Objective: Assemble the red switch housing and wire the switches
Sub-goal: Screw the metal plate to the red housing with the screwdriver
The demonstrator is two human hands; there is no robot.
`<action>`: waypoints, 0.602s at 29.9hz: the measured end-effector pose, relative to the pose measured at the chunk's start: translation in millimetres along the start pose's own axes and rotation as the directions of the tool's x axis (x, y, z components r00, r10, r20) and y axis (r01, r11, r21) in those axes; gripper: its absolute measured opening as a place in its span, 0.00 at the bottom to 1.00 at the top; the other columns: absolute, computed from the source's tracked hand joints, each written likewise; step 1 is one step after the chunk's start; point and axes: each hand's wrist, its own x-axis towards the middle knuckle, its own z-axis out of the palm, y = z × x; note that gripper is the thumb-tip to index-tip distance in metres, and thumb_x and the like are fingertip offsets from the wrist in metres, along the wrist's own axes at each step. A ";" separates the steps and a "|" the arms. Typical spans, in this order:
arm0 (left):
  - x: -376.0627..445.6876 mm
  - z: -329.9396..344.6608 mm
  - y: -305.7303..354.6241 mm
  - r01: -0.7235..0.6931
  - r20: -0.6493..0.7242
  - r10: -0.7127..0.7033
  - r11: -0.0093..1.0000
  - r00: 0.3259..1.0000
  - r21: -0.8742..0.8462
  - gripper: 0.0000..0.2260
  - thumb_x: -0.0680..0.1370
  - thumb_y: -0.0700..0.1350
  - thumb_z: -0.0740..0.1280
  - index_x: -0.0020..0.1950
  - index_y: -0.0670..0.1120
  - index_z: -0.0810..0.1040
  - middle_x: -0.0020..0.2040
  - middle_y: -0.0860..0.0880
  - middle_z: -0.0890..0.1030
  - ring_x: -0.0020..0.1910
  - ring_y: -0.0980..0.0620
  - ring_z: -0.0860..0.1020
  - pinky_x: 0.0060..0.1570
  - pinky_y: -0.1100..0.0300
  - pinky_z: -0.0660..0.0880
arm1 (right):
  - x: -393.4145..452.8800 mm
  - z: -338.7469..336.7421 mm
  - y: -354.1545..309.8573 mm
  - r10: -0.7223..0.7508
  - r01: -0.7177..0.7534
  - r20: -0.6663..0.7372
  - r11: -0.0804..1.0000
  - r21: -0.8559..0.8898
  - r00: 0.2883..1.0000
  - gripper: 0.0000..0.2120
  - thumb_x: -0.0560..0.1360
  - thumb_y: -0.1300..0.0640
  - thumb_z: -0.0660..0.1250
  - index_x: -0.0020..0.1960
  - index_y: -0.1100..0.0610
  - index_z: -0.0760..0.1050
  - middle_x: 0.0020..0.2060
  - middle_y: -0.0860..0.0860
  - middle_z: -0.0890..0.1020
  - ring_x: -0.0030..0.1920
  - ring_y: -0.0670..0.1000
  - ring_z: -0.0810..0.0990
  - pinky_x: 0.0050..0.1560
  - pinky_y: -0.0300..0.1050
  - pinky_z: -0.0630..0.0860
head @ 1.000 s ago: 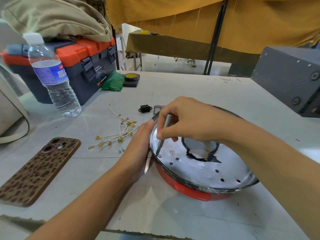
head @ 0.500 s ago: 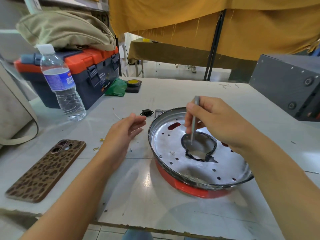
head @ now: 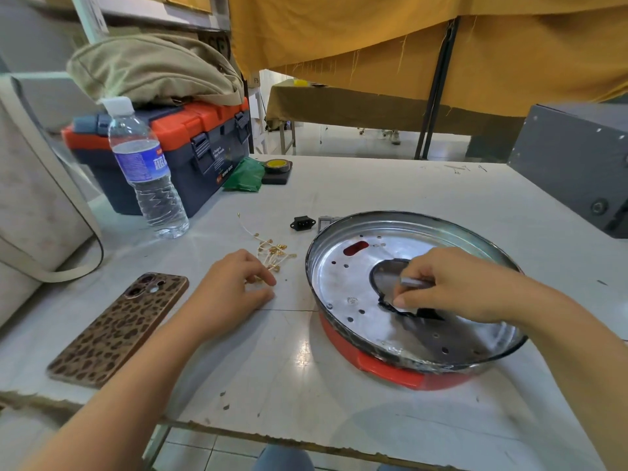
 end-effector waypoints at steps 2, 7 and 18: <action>2.2 3.7 0.1 -0.004 0.016 0.004 0.999 1.000 0.039 0.04 0.72 0.45 0.72 0.43 0.53 0.80 0.50 0.53 0.73 0.50 0.54 0.72 0.48 0.65 0.63 | 0.8 1.1 0.9 0.008 -0.008 0.028 1.000 -0.009 1.000 0.10 0.73 0.49 0.70 0.35 0.51 0.80 0.32 0.49 0.80 0.33 0.49 0.73 0.36 0.42 0.68; 3.6 9.8 -0.7 -0.037 -0.007 0.037 0.997 0.999 0.066 0.08 0.73 0.43 0.72 0.37 0.55 0.77 0.49 0.54 0.73 0.51 0.54 0.71 0.50 0.65 0.62 | 5.1 2.1 -0.4 0.035 -0.033 0.065 0.999 -0.036 0.997 0.22 0.72 0.49 0.71 0.21 0.50 0.69 0.19 0.45 0.65 0.24 0.45 0.63 0.27 0.37 0.59; 2.3 -1.3 28.4 -0.134 -0.264 0.050 0.941 0.963 -0.311 0.07 0.73 0.41 0.71 0.39 0.54 0.80 0.37 0.54 0.81 0.35 0.54 0.75 0.36 0.69 0.70 | 14.4 6.3 -7.4 0.067 -0.067 0.081 0.998 -0.004 0.994 0.18 0.72 0.51 0.71 0.28 0.54 0.68 0.26 0.48 0.68 0.28 0.48 0.65 0.29 0.39 0.62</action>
